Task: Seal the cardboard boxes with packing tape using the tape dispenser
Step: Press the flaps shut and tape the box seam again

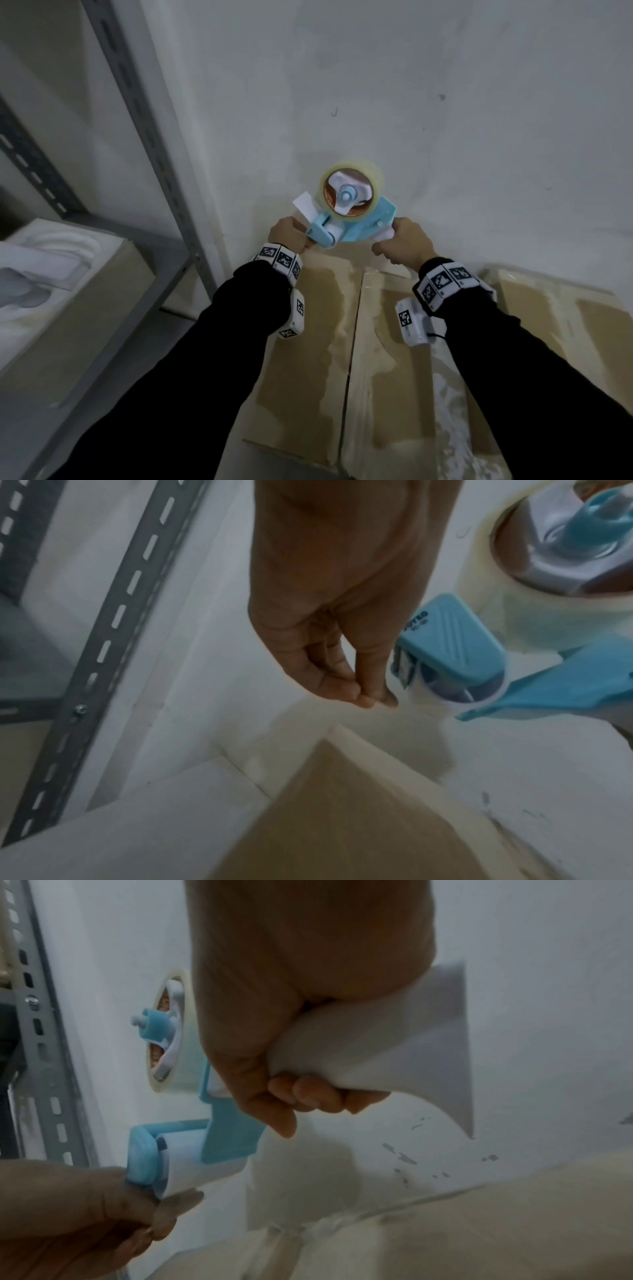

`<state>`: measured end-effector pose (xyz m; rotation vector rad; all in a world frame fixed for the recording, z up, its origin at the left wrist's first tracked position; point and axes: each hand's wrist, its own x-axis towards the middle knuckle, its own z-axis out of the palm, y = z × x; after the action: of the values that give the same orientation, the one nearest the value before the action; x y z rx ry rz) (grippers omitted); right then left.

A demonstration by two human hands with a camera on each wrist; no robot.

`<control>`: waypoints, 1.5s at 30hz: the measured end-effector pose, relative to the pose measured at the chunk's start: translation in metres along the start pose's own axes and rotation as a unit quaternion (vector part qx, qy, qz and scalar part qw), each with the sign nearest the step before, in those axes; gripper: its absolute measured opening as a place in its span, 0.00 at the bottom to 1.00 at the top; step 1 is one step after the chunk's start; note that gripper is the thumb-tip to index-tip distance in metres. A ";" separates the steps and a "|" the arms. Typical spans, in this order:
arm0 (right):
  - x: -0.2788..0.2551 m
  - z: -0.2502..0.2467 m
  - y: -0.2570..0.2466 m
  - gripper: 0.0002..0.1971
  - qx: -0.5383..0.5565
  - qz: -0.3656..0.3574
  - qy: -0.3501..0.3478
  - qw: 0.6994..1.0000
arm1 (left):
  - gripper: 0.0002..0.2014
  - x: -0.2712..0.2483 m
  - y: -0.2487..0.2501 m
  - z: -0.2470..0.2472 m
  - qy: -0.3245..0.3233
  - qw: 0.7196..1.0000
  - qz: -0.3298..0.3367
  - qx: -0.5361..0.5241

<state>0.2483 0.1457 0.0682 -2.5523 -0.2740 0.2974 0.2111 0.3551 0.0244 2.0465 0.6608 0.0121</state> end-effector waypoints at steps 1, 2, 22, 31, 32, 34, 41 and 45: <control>0.003 0.001 -0.004 0.07 -0.001 0.000 -0.007 1.000 | 0.11 0.000 -0.002 -0.003 -0.003 1.000 -0.002 0.004; 0.005 0.002 -0.006 0.06 -0.004 -0.002 -0.014 1.000 | 0.09 0.000 -0.003 -0.005 -0.008 1.000 -0.007 0.008; 0.014 0.025 -0.002 0.07 0.060 0.031 -0.030 0.997 | 0.16 -0.003 -0.037 -0.003 -0.044 0.980 0.182 0.066; 0.018 0.027 0.000 0.07 0.053 0.026 -0.022 0.998 | 0.14 -0.004 -0.064 -0.003 -0.095 0.979 0.181 0.007; 0.019 0.026 0.000 0.07 0.036 0.021 -0.023 0.999 | 0.15 -0.004 -0.065 -0.002 -0.107 0.979 0.173 -0.002; 0.019 0.025 0.000 0.09 -0.003 0.012 -0.023 1.000 | 0.15 -0.004 -0.064 -0.001 -0.123 0.980 0.152 -0.037; 0.016 0.027 0.009 0.12 -0.056 -0.012 -0.025 0.998 | 0.16 -0.002 -0.061 0.007 -0.121 0.977 0.127 -0.119; 0.013 0.025 0.011 0.10 -0.134 -0.059 -0.004 0.989 | 0.14 0.003 -0.065 0.007 -0.113 0.980 0.136 -0.091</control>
<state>0.2555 0.1523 0.0397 -2.7855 -0.4948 0.2386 0.1865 0.3770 -0.0320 1.9098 0.2266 -0.0002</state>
